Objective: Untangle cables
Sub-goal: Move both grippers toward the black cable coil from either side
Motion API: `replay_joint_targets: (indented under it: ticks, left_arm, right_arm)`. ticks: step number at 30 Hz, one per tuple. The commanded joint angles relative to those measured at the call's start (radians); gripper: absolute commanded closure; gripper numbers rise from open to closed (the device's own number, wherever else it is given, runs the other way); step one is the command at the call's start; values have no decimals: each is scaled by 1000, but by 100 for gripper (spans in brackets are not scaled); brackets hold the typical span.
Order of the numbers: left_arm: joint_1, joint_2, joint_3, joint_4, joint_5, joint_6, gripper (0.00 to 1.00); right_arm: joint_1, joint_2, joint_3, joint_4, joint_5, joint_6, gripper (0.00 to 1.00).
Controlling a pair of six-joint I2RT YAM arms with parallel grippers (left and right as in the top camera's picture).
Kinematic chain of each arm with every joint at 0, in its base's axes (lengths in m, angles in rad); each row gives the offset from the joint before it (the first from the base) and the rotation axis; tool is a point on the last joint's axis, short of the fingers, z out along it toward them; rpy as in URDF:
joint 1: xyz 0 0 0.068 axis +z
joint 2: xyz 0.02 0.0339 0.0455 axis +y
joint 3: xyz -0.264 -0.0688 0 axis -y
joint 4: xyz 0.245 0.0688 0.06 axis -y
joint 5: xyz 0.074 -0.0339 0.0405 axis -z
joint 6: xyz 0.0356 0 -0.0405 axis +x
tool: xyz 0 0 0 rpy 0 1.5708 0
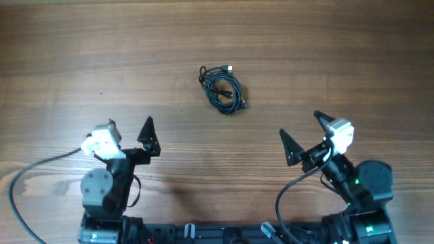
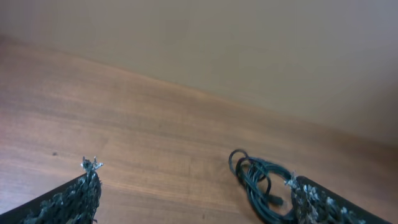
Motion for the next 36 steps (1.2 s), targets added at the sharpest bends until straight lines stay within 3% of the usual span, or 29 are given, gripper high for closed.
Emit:
replay_joint_targets:
  ticks: [1,9,14,18,23,28,36]
  left_arm:
    - [5,134,176,-96,81,92,0]
    - [4,467,554,-418,195,136,0]
    - [3,766,877,-674,327,140,0]
    - [-21,982,1104,-853,347,140,0]
    - [-42,1134,1150,-792,359,129,0]
    - [-43,1253,1150,-741,516,129,0]
    - [-82,1378,1150,-715,529,125,0]
  right_arm:
    - [-5,84,137,-79,-69,13,0]
    - [-5,239,412,-293,-126,13,0]
    - [-5,403,644,-481,-190,13,0]
    - [-5,559,851,-648,-249,10,0]
    - [-5,699,992,-702,-279,17,0]
    - [-2,788,991,-716,-281,216,0]
    - [19,994,991,-645,-253,220,3]
